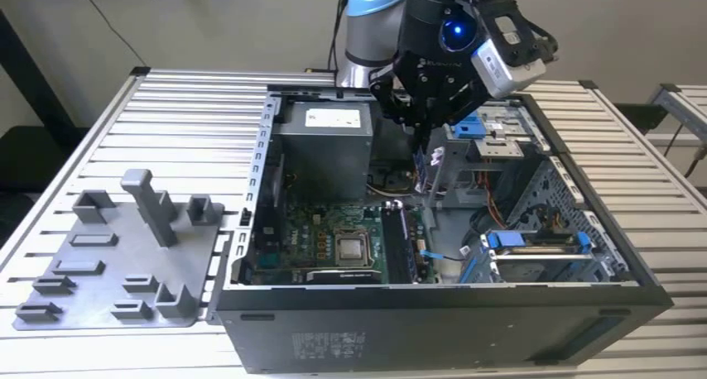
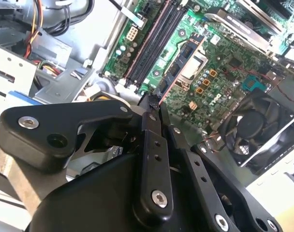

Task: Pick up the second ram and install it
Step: 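Insert the second ram into the second slot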

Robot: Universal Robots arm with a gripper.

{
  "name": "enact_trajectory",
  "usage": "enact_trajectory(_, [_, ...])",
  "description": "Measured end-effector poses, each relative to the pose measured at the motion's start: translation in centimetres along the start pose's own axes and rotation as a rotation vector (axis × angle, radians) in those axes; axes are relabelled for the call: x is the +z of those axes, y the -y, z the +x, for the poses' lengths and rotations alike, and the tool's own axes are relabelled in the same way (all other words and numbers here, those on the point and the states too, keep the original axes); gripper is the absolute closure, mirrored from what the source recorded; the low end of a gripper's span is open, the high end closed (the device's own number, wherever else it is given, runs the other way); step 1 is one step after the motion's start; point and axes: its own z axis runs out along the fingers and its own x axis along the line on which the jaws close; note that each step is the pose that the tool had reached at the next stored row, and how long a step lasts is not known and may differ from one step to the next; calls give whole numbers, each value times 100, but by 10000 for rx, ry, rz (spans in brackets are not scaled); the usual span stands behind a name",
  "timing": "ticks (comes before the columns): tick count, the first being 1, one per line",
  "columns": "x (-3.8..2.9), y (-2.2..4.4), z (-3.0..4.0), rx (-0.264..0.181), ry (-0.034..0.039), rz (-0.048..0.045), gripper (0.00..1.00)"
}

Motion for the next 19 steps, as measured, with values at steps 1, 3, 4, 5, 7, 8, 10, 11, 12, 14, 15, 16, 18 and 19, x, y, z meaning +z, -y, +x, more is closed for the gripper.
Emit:
enact_trajectory(1, [0,0,0,1,0,-5,86])
enact_trajectory(3, [0,0,0,0,-1,-13,86])
enact_trajectory(4, [0,0,0,0,-1,-18,86])
enact_trajectory(5, [0,0,0,1,-1,-23,86])
enact_trajectory(7, [0,0,0,1,-1,-32,86])
enact_trajectory(8, [0,0,0,1,-1,-36,86])
enact_trajectory(10, [0,0,0,2,-2,-63,86])
enact_trajectory(11, [0,0,0,1,-3,-68,86])
enact_trajectory(12, [0,0,0,1,-3,-72,86])
enact_trajectory(14, [0,0,0,2,-3,-82,86])
enact_trajectory(15, [0,0,0,2,-3,-96,86])
enact_trajectory(16, [0,0,0,2,-4,-113,86])
enact_trajectory(18, [0,0,0,3,-5,-123,86])
enact_trajectory(19, [0,0,0,3,-5,-128,86])
